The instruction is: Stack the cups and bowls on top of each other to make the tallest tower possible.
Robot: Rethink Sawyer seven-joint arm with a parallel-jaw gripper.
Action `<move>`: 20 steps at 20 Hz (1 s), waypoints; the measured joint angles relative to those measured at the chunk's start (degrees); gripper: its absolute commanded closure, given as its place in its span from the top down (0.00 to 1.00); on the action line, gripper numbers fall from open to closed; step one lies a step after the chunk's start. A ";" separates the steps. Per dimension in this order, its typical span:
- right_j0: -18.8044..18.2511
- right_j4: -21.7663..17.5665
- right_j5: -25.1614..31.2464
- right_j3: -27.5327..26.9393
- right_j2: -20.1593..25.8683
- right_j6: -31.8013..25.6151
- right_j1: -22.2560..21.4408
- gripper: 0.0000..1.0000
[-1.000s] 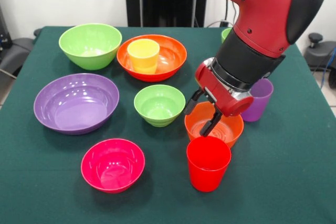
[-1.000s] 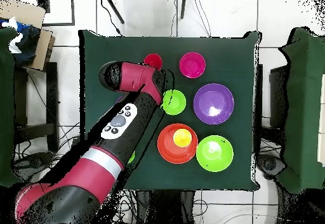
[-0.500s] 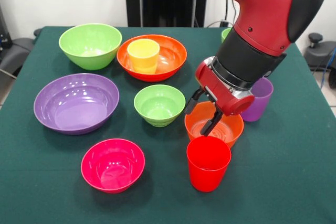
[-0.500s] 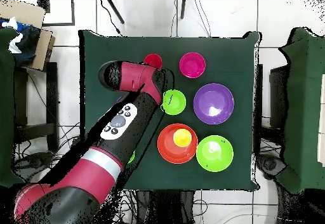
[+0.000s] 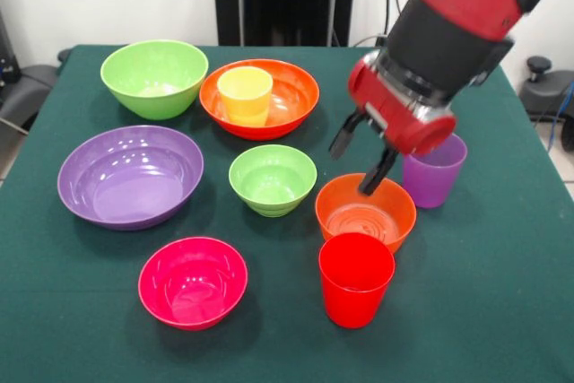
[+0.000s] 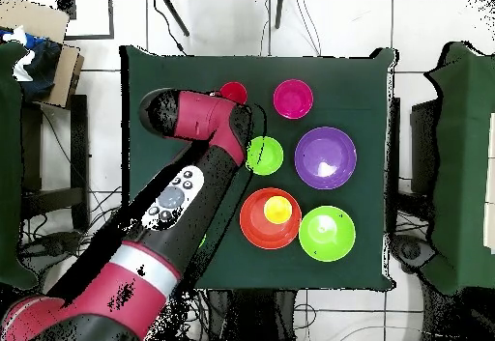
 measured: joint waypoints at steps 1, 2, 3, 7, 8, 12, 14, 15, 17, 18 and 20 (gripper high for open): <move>0.35 -0.01 1.40 0.39 -0.01 0.00 -1.25 1.00; 0.50 -0.01 1.93 0.50 -0.01 0.00 -1.68 1.00; 0.81 -0.02 2.98 0.61 -0.01 0.00 -2.59 1.00; 1.45 0.00 4.99 0.62 -0.02 0.00 -4.47 1.00; 1.50 0.00 5.28 0.62 -0.02 0.00 -4.71 1.00; 1.53 -0.01 5.70 0.63 -0.02 0.00 -5.20 1.00; 1.53 -0.02 5.70 0.70 -0.01 0.00 -5.23 1.00; 1.56 -0.02 5.69 0.93 -0.01 0.00 -5.30 1.00; 1.63 -0.02 5.67 1.53 -0.01 0.00 -5.50 1.00; 1.76 -0.02 5.56 2.45 -0.01 0.00 -5.82 1.00; 2.11 -0.04 5.14 4.50 -0.01 0.00 -6.42 1.00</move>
